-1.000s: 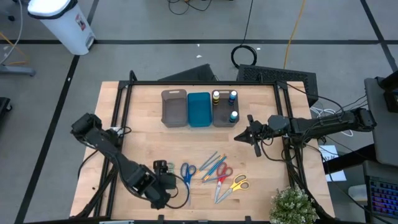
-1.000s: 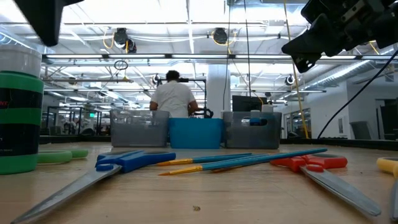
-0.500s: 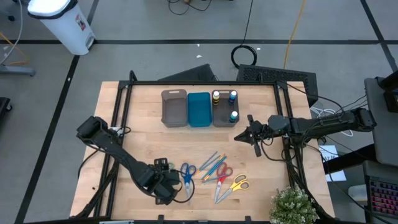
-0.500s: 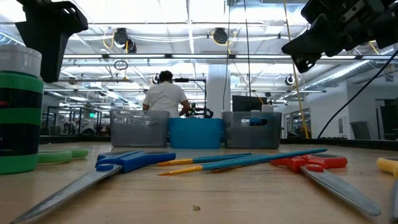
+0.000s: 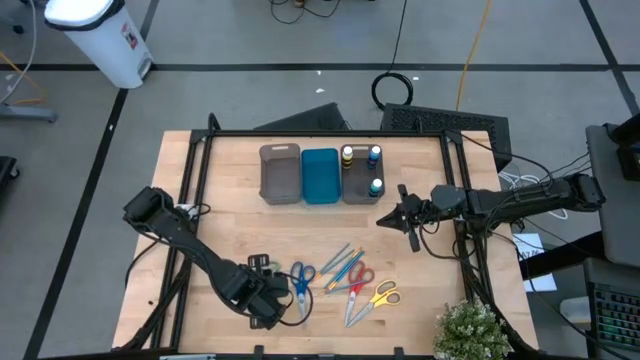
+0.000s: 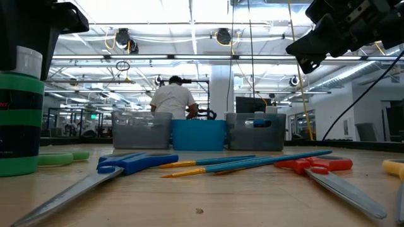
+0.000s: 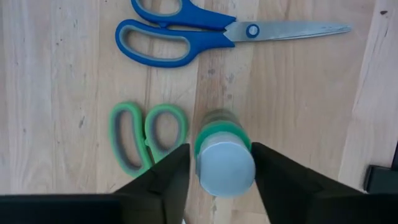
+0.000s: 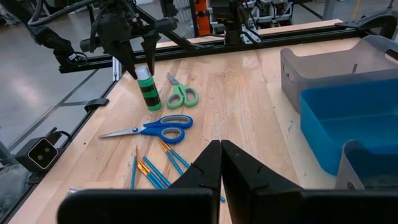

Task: Pick & Place Paint Supplies
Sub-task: Put the green coloring bottle into the right gray bin

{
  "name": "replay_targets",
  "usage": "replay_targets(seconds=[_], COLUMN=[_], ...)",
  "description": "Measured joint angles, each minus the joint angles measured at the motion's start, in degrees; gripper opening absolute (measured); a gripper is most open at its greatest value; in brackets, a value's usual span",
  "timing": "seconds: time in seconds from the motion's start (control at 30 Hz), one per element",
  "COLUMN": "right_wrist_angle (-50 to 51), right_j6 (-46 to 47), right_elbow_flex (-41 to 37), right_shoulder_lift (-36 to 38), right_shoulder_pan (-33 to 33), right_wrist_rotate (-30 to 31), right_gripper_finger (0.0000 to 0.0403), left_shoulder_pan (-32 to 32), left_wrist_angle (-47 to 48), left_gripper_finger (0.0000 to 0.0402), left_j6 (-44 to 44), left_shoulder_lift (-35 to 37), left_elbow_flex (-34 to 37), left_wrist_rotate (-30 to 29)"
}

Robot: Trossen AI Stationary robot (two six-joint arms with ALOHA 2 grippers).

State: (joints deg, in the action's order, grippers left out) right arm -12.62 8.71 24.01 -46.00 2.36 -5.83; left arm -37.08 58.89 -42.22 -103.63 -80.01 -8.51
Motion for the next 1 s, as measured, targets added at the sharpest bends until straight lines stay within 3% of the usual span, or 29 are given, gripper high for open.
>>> replay_targets(seconds=[0.23,0.63,1.0], right_wrist_angle=[0.0,0.0,-0.04], right_j6=[0.0,0.0,-0.38], right_elbow_flex=[0.0,0.0,0.0], right_shoulder_lift=[0.0,0.02,0.02], right_shoulder_pan=[0.01,-0.01,-0.01], right_wrist_rotate=[0.0,0.0,0.02], right_gripper_finger=[0.0001,0.0001,0.0001], left_shoulder_pan=[0.46,8.02,17.87], left_wrist_angle=[0.0,1.27,4.73], left_gripper_finger=[0.0126,0.0128,0.0128], left_j6=[-0.17,-0.78,15.52], left_shoulder_lift=[0.08,2.12,2.08], left_elbow_flex=[0.0,0.01,-10.01], left_wrist_rotate=[1.25,5.02,5.37])
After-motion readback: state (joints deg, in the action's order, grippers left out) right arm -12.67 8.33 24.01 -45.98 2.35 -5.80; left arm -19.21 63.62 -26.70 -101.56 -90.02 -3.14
